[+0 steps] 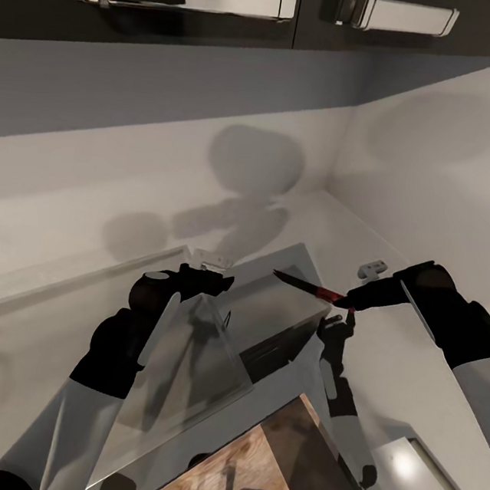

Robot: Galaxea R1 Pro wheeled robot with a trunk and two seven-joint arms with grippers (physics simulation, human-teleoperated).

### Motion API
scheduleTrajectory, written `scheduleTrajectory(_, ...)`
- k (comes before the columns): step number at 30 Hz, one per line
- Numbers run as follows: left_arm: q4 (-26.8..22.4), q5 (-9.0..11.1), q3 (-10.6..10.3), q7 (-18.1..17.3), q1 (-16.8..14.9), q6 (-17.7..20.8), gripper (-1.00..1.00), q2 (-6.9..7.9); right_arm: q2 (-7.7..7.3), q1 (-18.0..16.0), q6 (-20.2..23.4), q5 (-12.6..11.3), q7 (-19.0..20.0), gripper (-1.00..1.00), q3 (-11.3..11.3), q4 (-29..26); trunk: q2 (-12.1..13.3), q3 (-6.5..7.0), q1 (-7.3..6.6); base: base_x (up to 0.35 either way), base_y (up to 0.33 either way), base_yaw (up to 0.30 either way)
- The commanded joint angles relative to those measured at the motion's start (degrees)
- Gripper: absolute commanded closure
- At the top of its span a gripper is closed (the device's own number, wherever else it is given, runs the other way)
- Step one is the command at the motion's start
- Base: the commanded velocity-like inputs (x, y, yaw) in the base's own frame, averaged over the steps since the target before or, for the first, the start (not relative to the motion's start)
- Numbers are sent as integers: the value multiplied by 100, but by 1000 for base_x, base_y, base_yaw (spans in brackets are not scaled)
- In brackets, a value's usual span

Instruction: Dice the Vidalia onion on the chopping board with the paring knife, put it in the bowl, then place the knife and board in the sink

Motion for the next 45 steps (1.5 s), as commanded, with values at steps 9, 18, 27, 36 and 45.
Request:
scheduleTrajectory(9, -5, 4, 4, -15, -5, 30, -100, -2, -6, -8, 3, 29, 1, -100, -6, -303, -11, -57, 3, 0, 0, 0)
scheduleTrajectory(18, -5, 3, 4, -15, -5, 28, -100, -2, -6, -8, 1, 30, -22, -100, -57, -573, -11, -81, 3, 0, 0, 0)
scheduleTrajectory(27, -5, 5, 4, -15, -5, 30, -100, -2, -6, -8, -3, 30, -85, -100, -176, -590, -11, -97, 3, 0, 0, 0)
scheduleTrajectory(36, -5, 5, 4, -15, -5, 32, -100, -2, -6, -8, -1, 30, -89, -100, -191, -590, -11, -164, 3, 0, 0, 0)
scheduleTrajectory(45, -5, 6, 4, -15, -5, 30, -100, -2, -6, -8, -7, 30, -89, -100, -190, -590, -11, -241, 3, 0, 0, 0)
